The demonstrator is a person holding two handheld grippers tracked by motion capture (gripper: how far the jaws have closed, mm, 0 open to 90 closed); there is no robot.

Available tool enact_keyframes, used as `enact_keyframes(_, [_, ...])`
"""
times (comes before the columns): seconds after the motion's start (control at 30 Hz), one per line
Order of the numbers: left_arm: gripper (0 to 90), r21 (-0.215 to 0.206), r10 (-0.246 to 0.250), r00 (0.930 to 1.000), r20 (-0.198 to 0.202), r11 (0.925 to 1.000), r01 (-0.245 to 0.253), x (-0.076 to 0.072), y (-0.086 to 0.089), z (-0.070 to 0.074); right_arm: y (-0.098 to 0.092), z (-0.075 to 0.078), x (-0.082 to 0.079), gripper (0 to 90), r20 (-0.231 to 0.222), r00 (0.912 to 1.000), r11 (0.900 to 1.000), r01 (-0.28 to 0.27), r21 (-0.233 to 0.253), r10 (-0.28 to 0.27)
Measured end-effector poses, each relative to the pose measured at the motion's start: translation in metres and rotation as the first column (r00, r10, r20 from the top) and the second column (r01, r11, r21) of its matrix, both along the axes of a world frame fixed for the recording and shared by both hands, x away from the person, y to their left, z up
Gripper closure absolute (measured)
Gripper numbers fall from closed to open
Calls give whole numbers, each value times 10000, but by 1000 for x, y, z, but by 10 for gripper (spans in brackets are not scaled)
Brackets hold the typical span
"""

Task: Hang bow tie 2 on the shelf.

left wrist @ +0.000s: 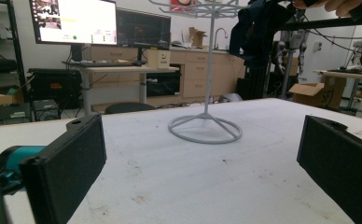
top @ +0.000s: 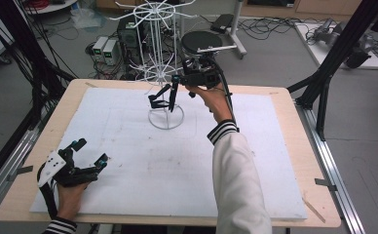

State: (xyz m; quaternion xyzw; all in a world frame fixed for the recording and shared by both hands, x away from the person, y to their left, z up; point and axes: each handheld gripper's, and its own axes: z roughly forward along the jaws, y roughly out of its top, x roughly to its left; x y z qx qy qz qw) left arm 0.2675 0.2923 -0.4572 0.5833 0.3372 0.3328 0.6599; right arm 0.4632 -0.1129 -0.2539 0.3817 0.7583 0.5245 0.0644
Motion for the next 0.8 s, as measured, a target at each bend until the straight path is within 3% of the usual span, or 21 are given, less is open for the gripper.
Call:
enact_keyframes(0.4, [17, 2, 5, 10000, -4, 10000, -5, 0, 0, 0, -2, 2, -1, 228, -121, 9997, 9990, -205, 401, 210])
enact_keyframes(0.5, [17, 0, 9, 10000, -6, 10000, -9, 0, 0, 0, -4, 2, -1, 240, -292, 9991, 9974, -272, 660, 292])
enact_keyframes(0.67, [17, 32, -5, 10000, 3, 10000, 5, 0, 0, 0, -6, -2, 1, 242, -1008, 9934, 9944, -449, 957, 546])
enact_keyframes(0.8, [17, 46, -3, 10000, 7, 10000, 3, 0, 0, 0, -8, -3, -1, 245, -973, 9939, 9943, -432, 975, 527])
